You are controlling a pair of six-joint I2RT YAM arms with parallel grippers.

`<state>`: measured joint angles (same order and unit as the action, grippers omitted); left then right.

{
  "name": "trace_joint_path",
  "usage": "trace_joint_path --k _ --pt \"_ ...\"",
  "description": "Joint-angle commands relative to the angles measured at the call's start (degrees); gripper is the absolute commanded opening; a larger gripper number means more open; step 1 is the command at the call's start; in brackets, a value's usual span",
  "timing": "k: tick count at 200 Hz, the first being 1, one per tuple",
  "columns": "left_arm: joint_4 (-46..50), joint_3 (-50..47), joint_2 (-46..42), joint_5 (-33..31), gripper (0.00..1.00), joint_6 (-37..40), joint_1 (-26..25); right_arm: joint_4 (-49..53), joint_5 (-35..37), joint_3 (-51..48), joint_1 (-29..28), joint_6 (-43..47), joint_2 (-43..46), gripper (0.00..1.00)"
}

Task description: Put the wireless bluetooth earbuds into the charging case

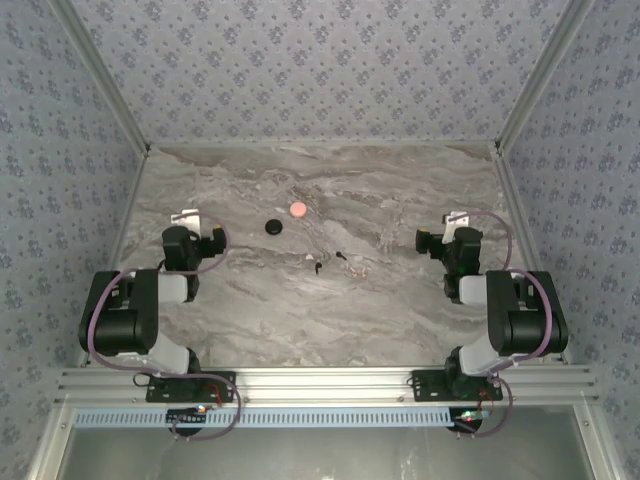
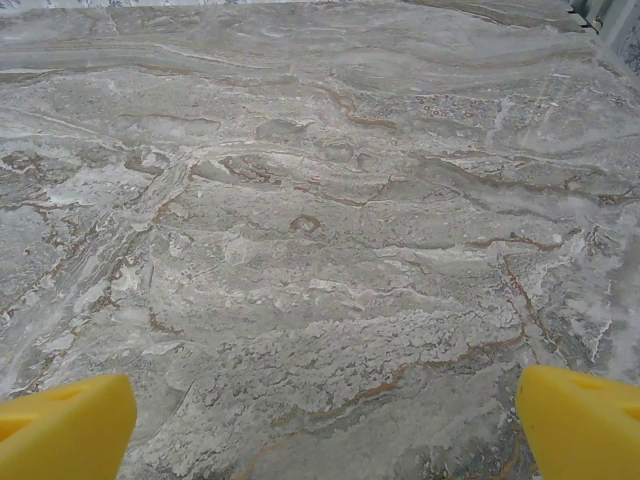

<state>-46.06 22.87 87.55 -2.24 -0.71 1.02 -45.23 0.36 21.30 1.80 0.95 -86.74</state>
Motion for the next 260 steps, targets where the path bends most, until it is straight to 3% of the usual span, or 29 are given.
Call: trace_joint_path --k 1,134,171,207,232,260 --pt "-0.06 0.95 0.19 -0.48 0.99 -0.55 -0.27 0.32 -0.75 1.20 0.39 0.76 -0.34 1.00" --pt "-0.14 0.86 0.08 -0.30 0.99 -0.66 -0.07 0.09 -1.42 1.20 0.84 0.41 -0.21 1.00" --pt "6.22 1.95 -5.19 -6.39 0.99 -3.19 -0.06 3.13 0.55 0.93 0.75 -0.20 3.92 1.00" --pt "26.43 7.42 -14.42 -4.62 0.99 -7.22 -0.16 26.66 5.45 8.64 0.50 -5.99 12.54 1.00" --pt "39.12 12.82 -18.23 1.42 0.99 -9.66 -0.23 38.84 2.65 12.67 0.37 -10.24 16.16 1.00" --pt "51.72 20.27 -17.44 3.49 0.99 -13.15 -1.38 51.05 -1.25 18.16 -0.58 -11.58 17.09 1.00"
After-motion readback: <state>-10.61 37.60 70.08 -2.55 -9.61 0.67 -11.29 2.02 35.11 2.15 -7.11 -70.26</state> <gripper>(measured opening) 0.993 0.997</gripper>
